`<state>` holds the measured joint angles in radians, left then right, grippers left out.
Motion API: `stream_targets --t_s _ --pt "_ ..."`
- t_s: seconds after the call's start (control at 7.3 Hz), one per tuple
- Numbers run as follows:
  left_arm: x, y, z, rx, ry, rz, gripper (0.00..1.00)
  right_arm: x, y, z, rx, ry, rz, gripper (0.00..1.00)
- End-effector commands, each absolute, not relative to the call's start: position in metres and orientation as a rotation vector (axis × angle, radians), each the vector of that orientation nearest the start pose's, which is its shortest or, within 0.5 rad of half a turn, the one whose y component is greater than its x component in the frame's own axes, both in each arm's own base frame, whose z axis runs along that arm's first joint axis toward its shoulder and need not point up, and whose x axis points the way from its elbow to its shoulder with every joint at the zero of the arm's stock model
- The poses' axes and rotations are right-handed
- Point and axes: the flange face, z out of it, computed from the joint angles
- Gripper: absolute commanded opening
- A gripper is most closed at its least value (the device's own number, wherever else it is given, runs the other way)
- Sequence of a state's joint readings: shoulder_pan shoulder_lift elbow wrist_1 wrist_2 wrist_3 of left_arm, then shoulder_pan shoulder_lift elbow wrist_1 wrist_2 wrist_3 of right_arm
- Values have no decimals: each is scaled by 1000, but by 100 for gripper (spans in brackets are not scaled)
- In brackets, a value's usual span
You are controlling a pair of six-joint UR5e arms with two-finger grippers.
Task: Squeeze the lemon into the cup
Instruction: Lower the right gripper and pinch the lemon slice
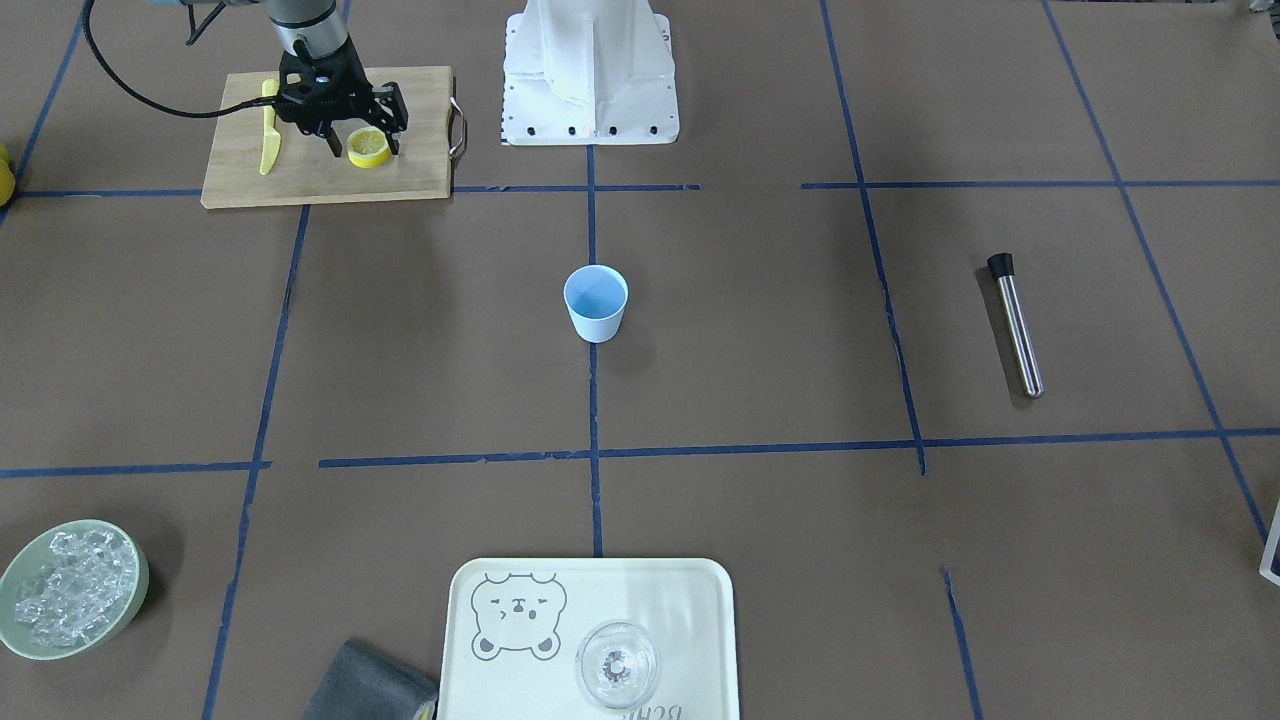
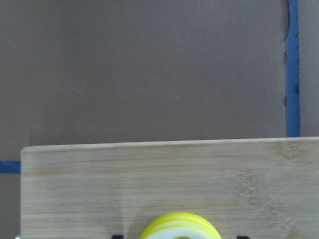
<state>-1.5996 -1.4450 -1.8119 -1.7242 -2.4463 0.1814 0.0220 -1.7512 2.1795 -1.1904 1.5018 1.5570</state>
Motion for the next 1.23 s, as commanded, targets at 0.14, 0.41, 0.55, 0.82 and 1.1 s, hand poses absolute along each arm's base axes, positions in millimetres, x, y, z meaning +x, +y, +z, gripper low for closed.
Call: stream_targets --t_s 0.14,0.41,0.55,0.82,1.1 --pt "-71 -447 573 344 841 258 100 -417 -150 414 80 -808 37 78" --pt "-72 -447 572 347 842 256 100 -417 -150 413 81 -810 38 77" --pt "-72 -446 572 345 851 254 100 -416 -150 413 81 -810 38 76" --pt "-72 -446 572 345 851 254 100 -416 -151 413 81 -810 41 72" --pt "-72 -447 571 346 851 255 100 -416 -151 412 81 -811 41 65"
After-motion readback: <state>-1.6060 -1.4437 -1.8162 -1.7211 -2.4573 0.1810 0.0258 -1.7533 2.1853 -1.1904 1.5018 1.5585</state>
